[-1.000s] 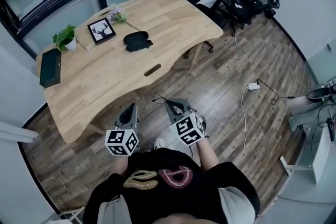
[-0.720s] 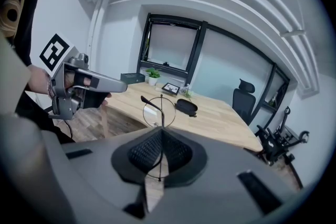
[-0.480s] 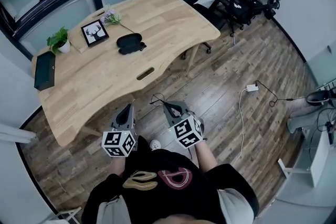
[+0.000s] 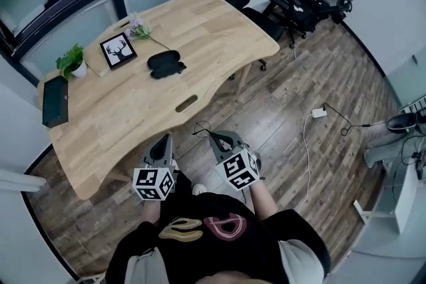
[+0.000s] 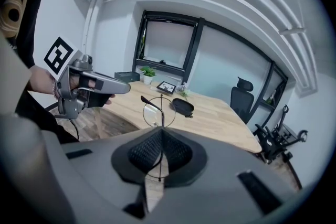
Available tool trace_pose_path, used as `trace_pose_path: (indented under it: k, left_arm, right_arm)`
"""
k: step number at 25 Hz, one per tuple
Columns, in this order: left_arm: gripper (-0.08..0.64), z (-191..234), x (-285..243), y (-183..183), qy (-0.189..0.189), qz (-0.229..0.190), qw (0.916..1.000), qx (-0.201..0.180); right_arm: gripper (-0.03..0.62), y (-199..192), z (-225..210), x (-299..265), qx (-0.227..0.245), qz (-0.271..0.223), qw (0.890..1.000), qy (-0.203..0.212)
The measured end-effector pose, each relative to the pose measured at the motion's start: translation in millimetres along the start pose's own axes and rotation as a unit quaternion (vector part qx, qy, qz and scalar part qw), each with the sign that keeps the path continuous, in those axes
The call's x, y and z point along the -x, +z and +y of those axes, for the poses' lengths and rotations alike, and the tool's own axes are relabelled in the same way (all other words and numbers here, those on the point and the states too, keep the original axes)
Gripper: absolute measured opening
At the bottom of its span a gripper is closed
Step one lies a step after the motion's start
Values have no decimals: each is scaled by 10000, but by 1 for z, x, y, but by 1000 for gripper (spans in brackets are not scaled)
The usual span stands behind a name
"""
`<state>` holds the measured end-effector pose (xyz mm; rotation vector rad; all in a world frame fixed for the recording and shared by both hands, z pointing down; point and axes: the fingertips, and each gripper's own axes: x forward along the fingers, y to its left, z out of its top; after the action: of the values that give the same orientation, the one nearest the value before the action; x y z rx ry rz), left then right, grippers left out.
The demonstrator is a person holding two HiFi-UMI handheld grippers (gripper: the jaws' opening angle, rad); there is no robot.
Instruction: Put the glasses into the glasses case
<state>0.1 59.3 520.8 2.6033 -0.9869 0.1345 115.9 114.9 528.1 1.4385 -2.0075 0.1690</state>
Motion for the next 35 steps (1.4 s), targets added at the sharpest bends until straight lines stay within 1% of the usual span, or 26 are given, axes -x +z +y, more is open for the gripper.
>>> trace_pose_path:
  k: [12, 17, 21, 28, 32, 35]
  left_arm:
    - [18, 68, -60, 28, -93, 166, 9996, -222]
    - [18, 104, -79, 40, -100, 217, 9994, -244]
    - [18, 124, -91, 46, -180, 253, 9992, -270]
    - [18, 150, -101, 58, -449, 384, 9974, -405]
    - [18, 163, -105, 67, -403, 318, 9980, -366]
    - [18, 167, -106, 63, -371, 370, 9982, -296]
  right_arm:
    - [12, 41, -33, -77, -11, 144, 9999, -9]
    - [12, 61, -38, -110, -20, 158, 9999, 2]
    - [12, 72, -39, -131, -34, 191, 9998, -25]
    - [12, 93, -43, -155, 31, 227, 9996, -181]
    - [12, 103, -47, -163, 146, 225, 9995, -195]
    - [12, 106, -49, -168, 218, 236, 9994, -143]
